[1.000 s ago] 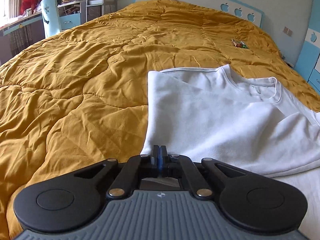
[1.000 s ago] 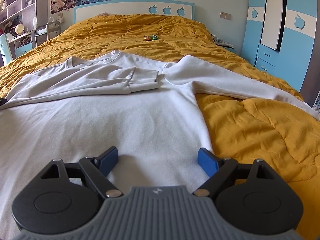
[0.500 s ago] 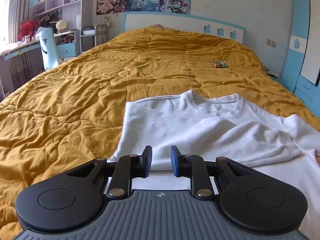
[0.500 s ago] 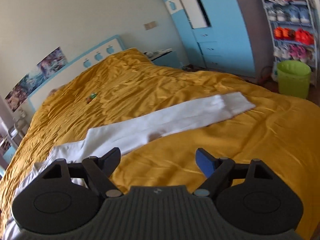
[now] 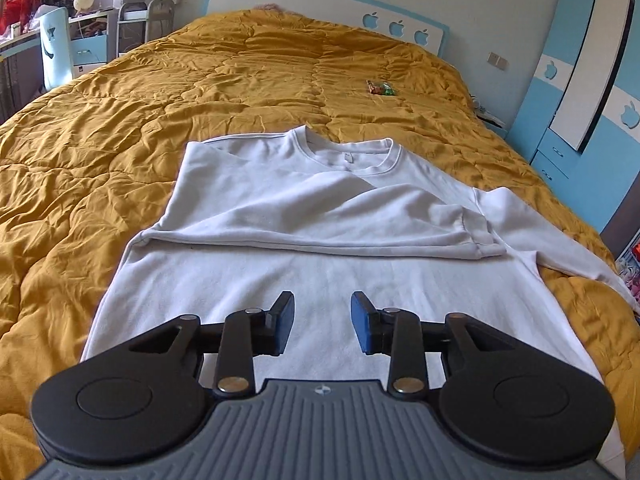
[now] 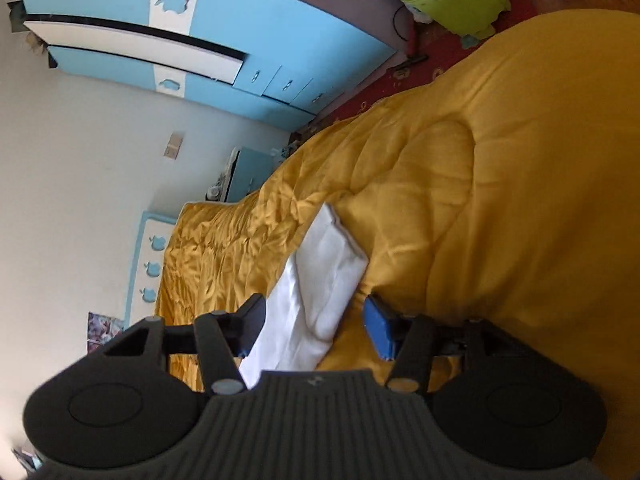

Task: Fold small clothes
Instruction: 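Grasp the other sleeve cuff with the right gripper and lift it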

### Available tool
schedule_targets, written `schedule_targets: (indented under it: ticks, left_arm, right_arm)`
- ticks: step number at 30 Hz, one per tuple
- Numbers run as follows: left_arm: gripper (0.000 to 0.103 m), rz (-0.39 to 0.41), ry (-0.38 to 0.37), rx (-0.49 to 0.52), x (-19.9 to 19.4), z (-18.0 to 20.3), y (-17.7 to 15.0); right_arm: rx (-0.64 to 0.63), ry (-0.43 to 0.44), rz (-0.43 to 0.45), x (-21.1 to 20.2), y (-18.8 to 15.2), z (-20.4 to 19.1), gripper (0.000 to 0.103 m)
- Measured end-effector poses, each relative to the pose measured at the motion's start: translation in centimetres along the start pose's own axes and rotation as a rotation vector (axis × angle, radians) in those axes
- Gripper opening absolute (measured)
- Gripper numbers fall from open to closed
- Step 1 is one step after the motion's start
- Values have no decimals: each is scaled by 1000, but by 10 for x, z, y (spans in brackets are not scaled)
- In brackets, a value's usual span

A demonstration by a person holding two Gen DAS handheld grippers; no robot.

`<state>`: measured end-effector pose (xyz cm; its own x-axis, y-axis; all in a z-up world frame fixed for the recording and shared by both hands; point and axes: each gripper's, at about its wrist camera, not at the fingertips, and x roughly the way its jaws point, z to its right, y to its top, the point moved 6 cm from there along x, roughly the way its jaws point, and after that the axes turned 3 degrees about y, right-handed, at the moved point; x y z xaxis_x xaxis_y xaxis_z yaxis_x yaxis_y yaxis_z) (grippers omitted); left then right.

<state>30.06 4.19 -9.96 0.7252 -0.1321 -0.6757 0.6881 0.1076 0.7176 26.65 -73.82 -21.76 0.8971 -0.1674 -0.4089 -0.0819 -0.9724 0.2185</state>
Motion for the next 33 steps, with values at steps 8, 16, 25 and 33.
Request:
schedule_targets:
  ticks: [8, 16, 25, 33]
  left_arm:
    - [43, 75, 249, -70, -17, -60, 5]
    - [43, 66, 317, -168, -15, -110, 20]
    - [43, -13, 212, -113, 24, -126, 48]
    - [43, 16, 164, -62, 52, -143, 48]
  right_arm:
    - [-154, -109, 11, 25, 5, -10, 4]
    - [-377, -1, 117, -4, -8, -71, 1]
    - [-675, 125, 190, -55, -94, -209, 1]
    - [-803, 323, 161, -78, -231, -316, 1]
